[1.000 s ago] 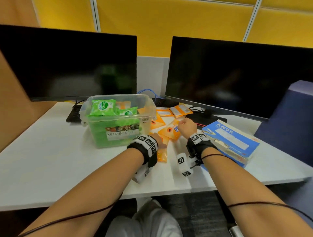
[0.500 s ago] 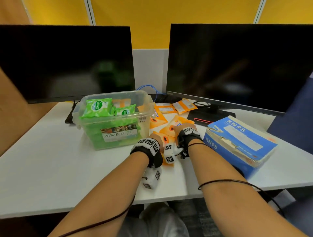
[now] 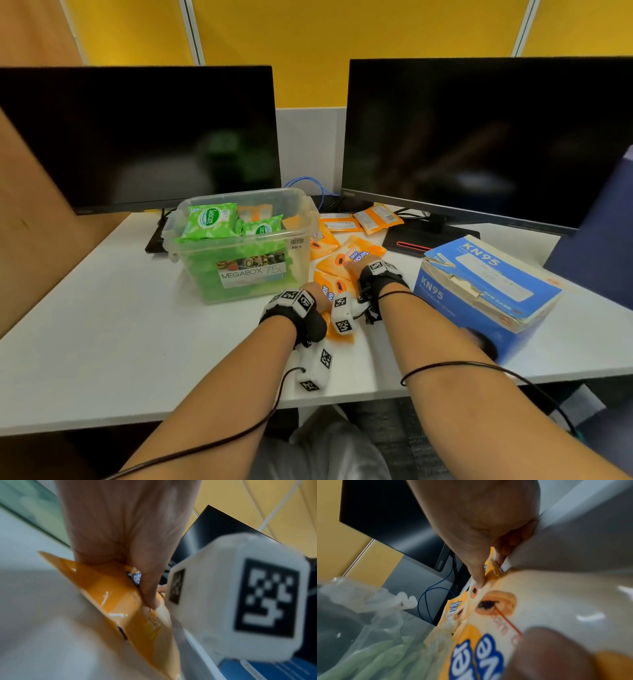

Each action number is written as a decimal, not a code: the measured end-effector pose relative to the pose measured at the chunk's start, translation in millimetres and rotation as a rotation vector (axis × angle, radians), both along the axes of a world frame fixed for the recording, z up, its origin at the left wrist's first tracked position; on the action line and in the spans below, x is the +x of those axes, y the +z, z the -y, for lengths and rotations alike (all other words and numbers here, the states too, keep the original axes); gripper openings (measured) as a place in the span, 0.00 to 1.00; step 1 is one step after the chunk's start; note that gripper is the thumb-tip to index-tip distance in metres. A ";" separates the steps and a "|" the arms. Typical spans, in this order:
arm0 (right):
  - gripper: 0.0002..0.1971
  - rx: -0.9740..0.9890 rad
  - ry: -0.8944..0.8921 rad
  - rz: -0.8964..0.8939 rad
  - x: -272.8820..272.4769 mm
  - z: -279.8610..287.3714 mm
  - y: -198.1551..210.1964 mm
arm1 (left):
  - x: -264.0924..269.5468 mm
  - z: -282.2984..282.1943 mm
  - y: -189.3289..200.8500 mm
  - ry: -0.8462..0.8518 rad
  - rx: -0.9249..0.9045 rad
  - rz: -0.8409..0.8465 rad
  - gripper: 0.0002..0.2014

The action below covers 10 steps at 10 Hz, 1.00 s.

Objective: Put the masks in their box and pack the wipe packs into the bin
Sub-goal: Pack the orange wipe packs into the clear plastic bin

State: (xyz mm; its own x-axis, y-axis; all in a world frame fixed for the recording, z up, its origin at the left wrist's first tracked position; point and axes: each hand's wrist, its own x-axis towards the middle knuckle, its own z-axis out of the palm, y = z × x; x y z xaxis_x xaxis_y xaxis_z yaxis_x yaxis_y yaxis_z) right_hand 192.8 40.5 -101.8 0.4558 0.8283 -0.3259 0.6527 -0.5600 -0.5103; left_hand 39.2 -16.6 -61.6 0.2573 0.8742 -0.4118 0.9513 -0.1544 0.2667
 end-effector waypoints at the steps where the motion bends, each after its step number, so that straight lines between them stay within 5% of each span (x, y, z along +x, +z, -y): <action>1: 0.18 -0.060 0.055 0.097 -6.2 7.9 5.9 | -2.5 2.0 1.8 -0.010 -0.014 0.034 0.17; 3: 0.21 -0.052 0.099 0.106 0.1 27.3 22.2 | -4.5 0.0 -5.1 0.036 -0.086 0.151 0.21; 4: 0.21 0.171 0.027 -0.047 0.4 52.3 51.9 | -7.8 -0.7 -5.2 0.077 -0.116 0.212 0.20; 5: 0.09 0.343 -0.107 -0.364 -3.4 73.0 68.3 | -12.4 -4.8 -10.5 0.169 -0.140 0.365 0.19; 6: 0.07 0.267 -0.084 -0.417 -8.5 99.3 54.3 | -12.9 -6.6 -16.7 0.302 -0.190 0.631 0.17; 7: 0.11 -0.005 0.147 -0.217 -15.7 117.7 40.3 | -8.4 -12.0 -26.8 0.412 -0.274 0.837 0.15; 8: 0.12 -0.012 0.269 -0.036 -11.9 119.4 32.4 | -16.0 -17.3 -33.6 0.518 -0.325 0.966 0.26; 9: 0.14 -0.039 0.290 -0.029 -15.1 121.9 39.7 | -21.7 5.1 -13.1 0.390 -0.398 0.826 0.36; 10: 0.07 -0.066 0.281 -0.119 -21.3 121.4 39.6 | -17.8 14.6 -13.6 0.254 -0.188 0.647 0.36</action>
